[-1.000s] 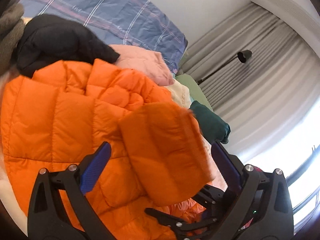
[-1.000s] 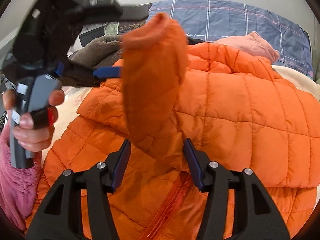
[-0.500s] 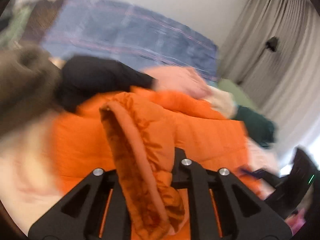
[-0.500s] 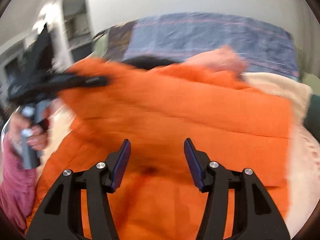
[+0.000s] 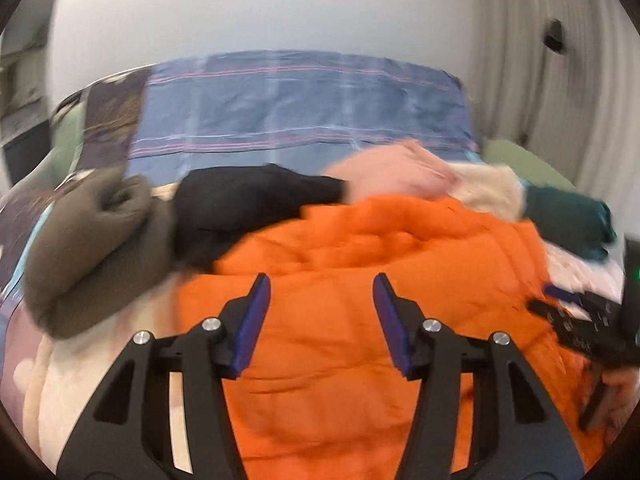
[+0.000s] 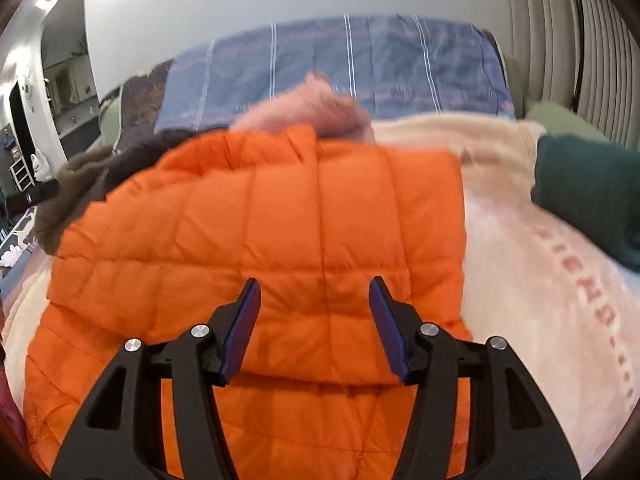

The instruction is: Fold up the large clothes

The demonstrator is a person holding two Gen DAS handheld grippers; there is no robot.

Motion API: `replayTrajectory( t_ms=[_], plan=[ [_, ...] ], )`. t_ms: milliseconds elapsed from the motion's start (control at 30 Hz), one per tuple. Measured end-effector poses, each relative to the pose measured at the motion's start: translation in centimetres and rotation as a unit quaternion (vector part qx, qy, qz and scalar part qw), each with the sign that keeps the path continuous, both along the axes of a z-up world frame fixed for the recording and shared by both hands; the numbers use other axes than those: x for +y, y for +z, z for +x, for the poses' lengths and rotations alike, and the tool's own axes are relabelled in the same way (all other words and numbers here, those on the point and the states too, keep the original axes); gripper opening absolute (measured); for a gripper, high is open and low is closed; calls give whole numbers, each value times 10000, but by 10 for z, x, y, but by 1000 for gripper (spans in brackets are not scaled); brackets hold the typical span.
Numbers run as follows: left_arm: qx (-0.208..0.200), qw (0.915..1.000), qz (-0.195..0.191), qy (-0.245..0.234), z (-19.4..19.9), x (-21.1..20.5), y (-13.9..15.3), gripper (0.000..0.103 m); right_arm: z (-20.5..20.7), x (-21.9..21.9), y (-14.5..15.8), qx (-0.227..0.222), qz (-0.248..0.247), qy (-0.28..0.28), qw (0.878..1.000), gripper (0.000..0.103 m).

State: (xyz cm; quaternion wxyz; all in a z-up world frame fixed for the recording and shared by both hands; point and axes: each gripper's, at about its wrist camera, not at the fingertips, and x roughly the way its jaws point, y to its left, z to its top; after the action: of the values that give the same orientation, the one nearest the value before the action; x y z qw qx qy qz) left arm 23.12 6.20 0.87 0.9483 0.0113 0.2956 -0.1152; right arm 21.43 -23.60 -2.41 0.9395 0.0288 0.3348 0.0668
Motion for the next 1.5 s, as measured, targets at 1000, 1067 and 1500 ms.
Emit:
replayTrajectory(
  t_ms=[1000,1067,1500],
  plan=[
    [1637,9851,531,49,-159,86,-98,90,-177,-119,-54,1129,1522,316,9814,57],
    [1669,9858,164,-100,-182,88,-101,89,-201,-121,-59,1054,1701,360,9791,56],
    [1830,9743,-1080,-744,-259,76,-106,85,-269,-114,-60,985,2957,879,9461,56]
  ],
)
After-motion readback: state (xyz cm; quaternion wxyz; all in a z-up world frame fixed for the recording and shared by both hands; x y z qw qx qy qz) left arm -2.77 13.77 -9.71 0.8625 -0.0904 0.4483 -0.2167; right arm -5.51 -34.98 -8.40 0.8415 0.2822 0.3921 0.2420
